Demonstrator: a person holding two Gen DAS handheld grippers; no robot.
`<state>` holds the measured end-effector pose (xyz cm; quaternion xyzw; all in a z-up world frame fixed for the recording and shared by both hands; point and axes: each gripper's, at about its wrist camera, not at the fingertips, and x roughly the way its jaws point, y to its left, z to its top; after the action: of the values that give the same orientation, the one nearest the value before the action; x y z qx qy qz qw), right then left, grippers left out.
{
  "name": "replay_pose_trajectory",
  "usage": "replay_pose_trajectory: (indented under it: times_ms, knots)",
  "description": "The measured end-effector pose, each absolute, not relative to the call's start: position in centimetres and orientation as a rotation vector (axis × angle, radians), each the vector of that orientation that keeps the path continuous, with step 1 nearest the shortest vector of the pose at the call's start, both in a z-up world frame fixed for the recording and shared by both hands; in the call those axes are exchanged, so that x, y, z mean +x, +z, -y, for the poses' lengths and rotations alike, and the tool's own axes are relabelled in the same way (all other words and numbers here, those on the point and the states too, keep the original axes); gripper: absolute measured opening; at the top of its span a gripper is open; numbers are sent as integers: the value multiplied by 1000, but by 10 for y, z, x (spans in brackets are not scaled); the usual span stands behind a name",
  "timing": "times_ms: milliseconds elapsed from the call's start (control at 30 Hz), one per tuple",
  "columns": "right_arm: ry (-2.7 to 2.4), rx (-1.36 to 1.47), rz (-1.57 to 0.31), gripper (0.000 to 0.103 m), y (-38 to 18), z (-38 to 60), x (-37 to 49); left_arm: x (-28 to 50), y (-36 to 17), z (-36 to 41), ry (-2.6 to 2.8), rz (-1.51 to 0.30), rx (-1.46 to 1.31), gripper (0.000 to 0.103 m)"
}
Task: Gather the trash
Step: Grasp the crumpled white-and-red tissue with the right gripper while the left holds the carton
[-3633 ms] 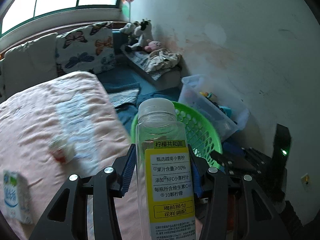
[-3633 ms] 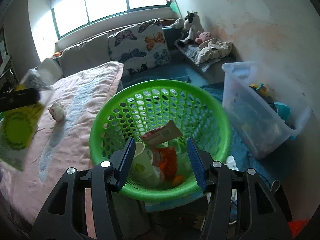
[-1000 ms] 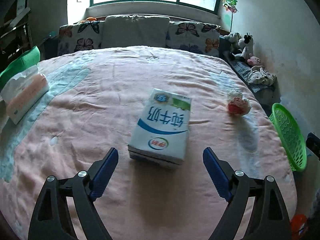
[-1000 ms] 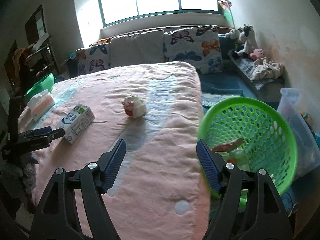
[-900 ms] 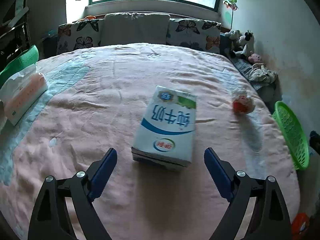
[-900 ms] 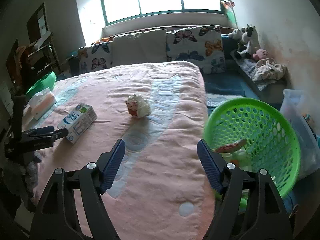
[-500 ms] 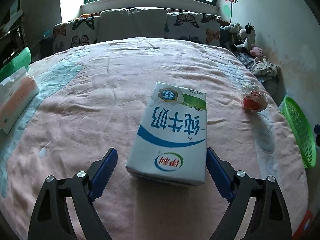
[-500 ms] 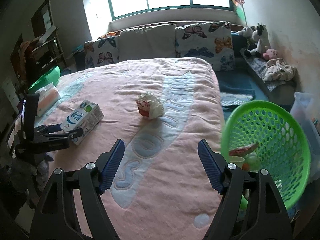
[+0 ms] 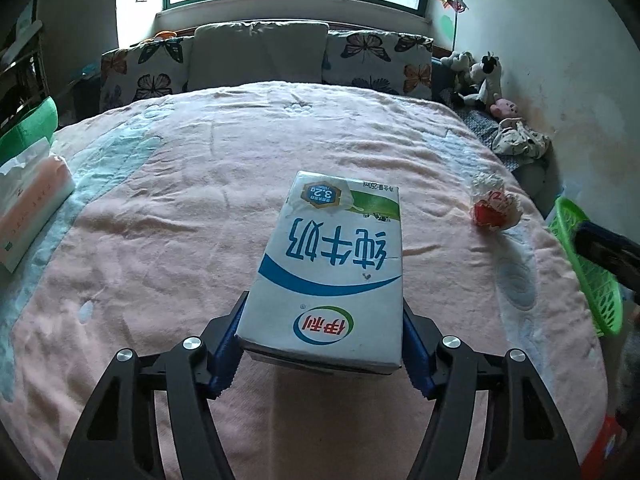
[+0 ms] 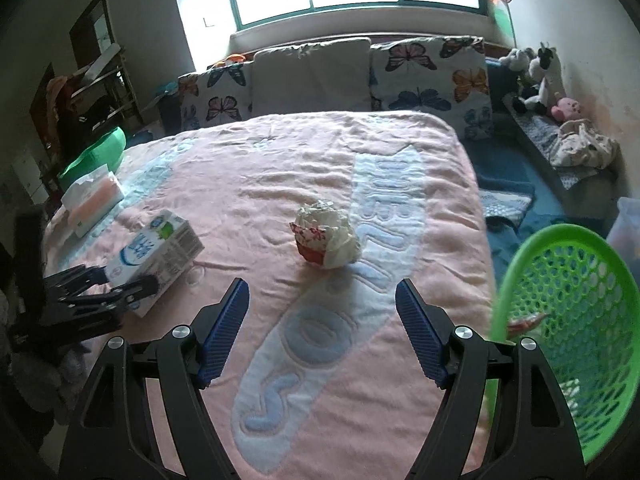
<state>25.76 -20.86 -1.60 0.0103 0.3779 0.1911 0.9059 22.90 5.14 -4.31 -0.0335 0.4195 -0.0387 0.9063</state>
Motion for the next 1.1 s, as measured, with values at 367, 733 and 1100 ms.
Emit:
replay_pose_trajectory:
  times_ms: [367,733,1100]
  knots:
    - [383,25,-815,76,-36,186,297,206,-20,-65,-128,-856,-84,64]
    - [339,47,-858,68,-55,175,329,193,-15,-66,-139,-858,-78,64]
    - [338,41,-838,53,-46,184,314,186,-9,-62,-157,-846,-85,64]
